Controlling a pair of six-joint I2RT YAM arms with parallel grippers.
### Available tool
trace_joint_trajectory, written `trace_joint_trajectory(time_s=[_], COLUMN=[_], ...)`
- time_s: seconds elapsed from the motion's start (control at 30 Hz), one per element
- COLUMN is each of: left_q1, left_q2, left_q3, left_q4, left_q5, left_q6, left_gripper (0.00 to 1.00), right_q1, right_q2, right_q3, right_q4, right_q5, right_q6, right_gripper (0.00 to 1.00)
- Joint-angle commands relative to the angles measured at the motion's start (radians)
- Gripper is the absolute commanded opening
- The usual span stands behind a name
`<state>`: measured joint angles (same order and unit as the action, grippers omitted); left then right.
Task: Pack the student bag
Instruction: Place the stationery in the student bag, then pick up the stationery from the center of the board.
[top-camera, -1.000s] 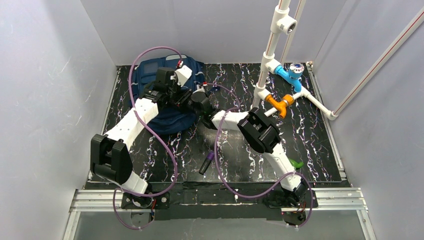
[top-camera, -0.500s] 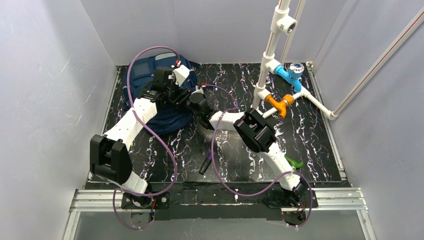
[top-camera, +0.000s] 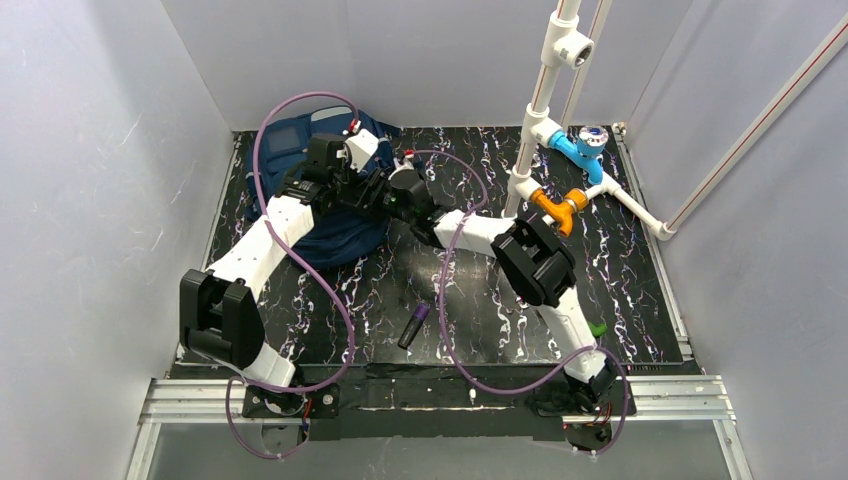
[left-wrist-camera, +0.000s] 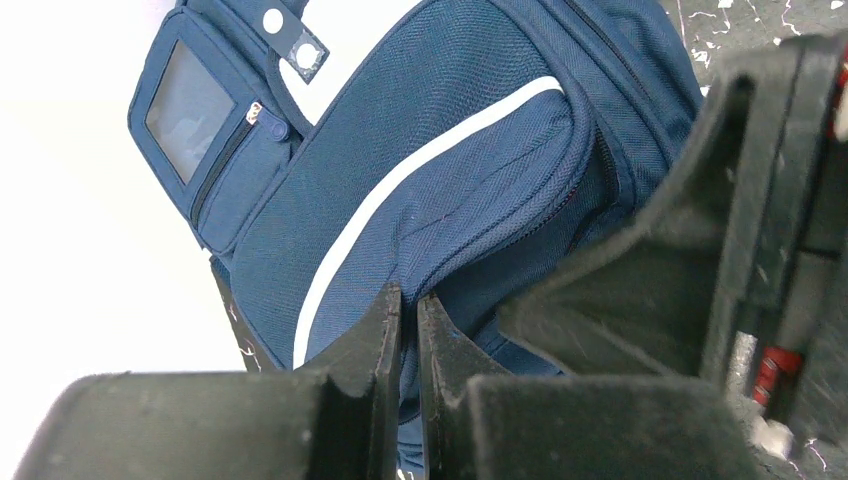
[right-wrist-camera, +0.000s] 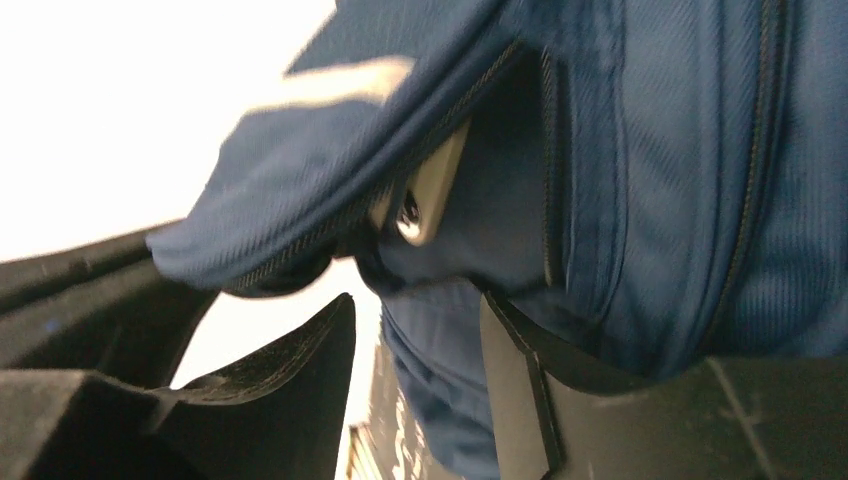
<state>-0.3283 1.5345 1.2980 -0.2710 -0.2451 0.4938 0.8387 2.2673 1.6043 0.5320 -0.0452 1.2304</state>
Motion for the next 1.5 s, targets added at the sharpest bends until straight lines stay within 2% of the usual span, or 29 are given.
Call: trace_joint_trajectory(time_s=[0.0, 0.1, 0.2, 0.23, 0.27, 0.43, 0.53, 0.67, 0.83, 1.2, 1.3, 1.47], left_q1=[-0.002, 0.002, 0.005, 0.005, 0.005, 0.005, 0.005, 0.005, 0.005, 0.005, 0.006, 0.005], left_q2=[-0.067, -0.072, -0.069, -0.067, -0.064, -0.067, -0.075, -0.074, -0.077, -0.092, -0.096, -0.097], left_q3=[0.036, 0.027, 0.024, 0.026, 0.029, 0.024, 0.009, 0.01, 0.004, -0.01, -0.011, -0.009], left_q4=[0.024, 0.024, 0.023, 0.023, 0.02, 0.01, 0.008, 0.0, 0.006, 0.013, 0.013, 0.016], left_q5=[-0.008, -0.004, -0.001, 0.0, 0.0, -0.009, -0.019, -0.031, -0.027, -0.019, -0.018, -0.016], left_q6=[-0.015, -0.018, -0.022, -0.025, -0.027, -0.045, -0.047, -0.047, -0.067, -0.079, -0.087, -0.091], left_gripper=[0.0, 0.0, 0.0, 0.0, 0.0, 0.0, 0.0, 0.0, 0.0, 0.0, 0.0, 0.0], right_q1=[0.022, 0.042, 0.083, 0.092, 0.096, 0.112, 0.116, 0.145, 0.181, 0.225, 0.243, 0.277], right_q2=[-0.161, -0.298, -0.448, -0.498, -0.526, -0.61, -0.655, -0.646, -0.569, -0.489, -0.43, -0.326], right_q3=[-0.047, -0.164, -0.26, -0.284, -0.31, -0.362, -0.418, -0.404, -0.477, -0.453, -0.4, -0.258], right_q4=[-0.253, -0.466, -0.706, -0.785, -0.843, -1.133, -1.131, -1.218, -1.109, -1.075, -1.122, -1.313], right_q5=[-0.107, -0.105, -0.01, 0.016, 0.026, 0.031, -0.086, -0.018, -0.067, 0.131, 0.157, 0.227], right_q6=[-0.295, -0.466, -0.578, -0.581, -0.578, -0.502, -0.353, -0.247, -0.165, 0.081, 0.095, 0.091], right_gripper=[0.57, 0.62, 0.76, 0.81, 0.83, 0.84, 0.82, 0.81, 0.77, 0.76, 0.75, 0.72])
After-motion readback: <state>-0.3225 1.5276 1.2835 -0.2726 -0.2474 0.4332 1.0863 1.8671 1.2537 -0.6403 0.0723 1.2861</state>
